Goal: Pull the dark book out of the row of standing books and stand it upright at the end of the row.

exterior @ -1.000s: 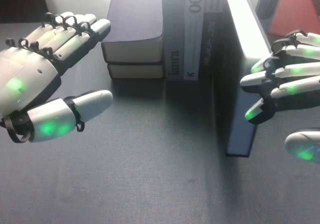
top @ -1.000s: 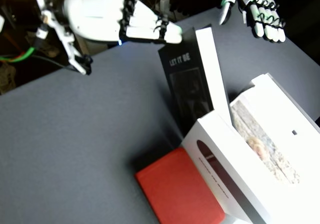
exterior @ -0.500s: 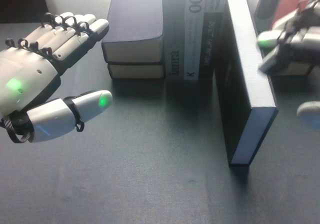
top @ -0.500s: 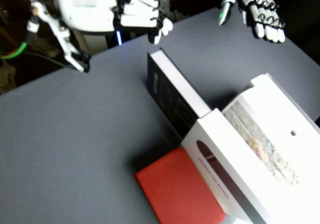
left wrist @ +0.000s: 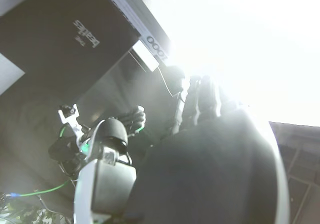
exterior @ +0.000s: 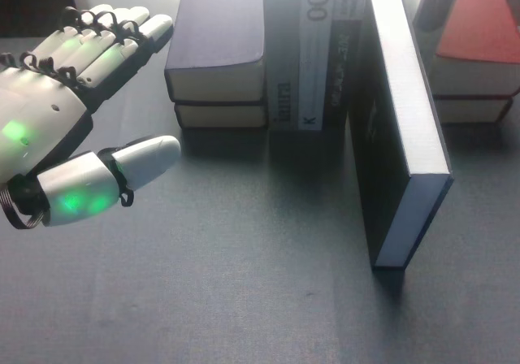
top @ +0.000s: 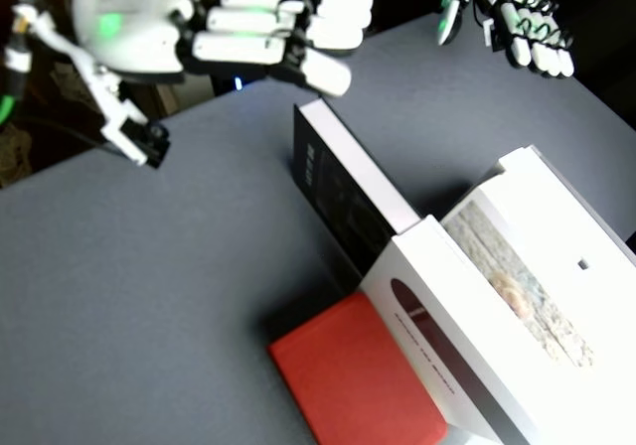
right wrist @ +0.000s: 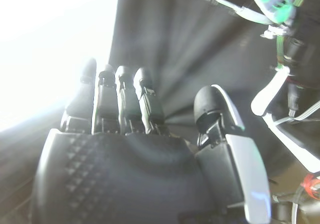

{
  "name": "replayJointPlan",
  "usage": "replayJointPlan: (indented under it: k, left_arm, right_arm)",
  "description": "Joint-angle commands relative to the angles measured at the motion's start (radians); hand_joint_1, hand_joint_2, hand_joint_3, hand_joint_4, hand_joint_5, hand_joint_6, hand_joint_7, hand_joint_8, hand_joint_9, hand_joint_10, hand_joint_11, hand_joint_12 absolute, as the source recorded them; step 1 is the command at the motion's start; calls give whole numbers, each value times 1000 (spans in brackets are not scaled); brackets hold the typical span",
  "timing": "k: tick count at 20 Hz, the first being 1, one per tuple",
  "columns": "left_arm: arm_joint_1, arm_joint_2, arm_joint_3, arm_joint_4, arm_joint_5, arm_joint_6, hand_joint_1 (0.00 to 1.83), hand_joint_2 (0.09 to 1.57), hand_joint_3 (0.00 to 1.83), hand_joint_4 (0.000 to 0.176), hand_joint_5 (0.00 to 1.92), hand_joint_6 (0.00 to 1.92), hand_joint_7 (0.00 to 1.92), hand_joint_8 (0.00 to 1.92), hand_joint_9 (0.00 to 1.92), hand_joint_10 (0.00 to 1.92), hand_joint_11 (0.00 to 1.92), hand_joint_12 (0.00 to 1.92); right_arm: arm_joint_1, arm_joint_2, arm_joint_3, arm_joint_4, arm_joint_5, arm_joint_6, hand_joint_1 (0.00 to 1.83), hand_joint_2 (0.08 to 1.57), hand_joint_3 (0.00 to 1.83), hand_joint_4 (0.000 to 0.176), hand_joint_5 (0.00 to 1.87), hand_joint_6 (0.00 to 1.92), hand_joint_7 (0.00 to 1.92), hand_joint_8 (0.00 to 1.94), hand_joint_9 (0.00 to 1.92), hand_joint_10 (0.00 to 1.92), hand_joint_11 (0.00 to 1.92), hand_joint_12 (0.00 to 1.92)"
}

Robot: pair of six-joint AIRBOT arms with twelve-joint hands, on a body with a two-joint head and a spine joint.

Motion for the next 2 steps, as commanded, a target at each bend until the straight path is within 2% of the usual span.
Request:
replayJointPlan:
  k: [1, 2]
  left_arm:
    - [-10, 0, -3, 8, -141, 1, 0, 1294, 0, 56, 0, 0, 0, 0, 0, 0, 0, 0]
    - [-9, 1, -4, 5, -151, 1, 0, 1293, 0, 71, 0, 0, 0, 0, 0, 0, 0, 0]
  right_arm:
    - [4, 0, 4, 37, 144, -5, 6, 1452, 14, 0, 0, 0, 0, 0, 0, 0, 0, 0]
    - [-4, 0, 4, 59, 165, -14, 12, 1437, 6, 0, 0, 0, 0, 0, 0, 0, 0, 0]
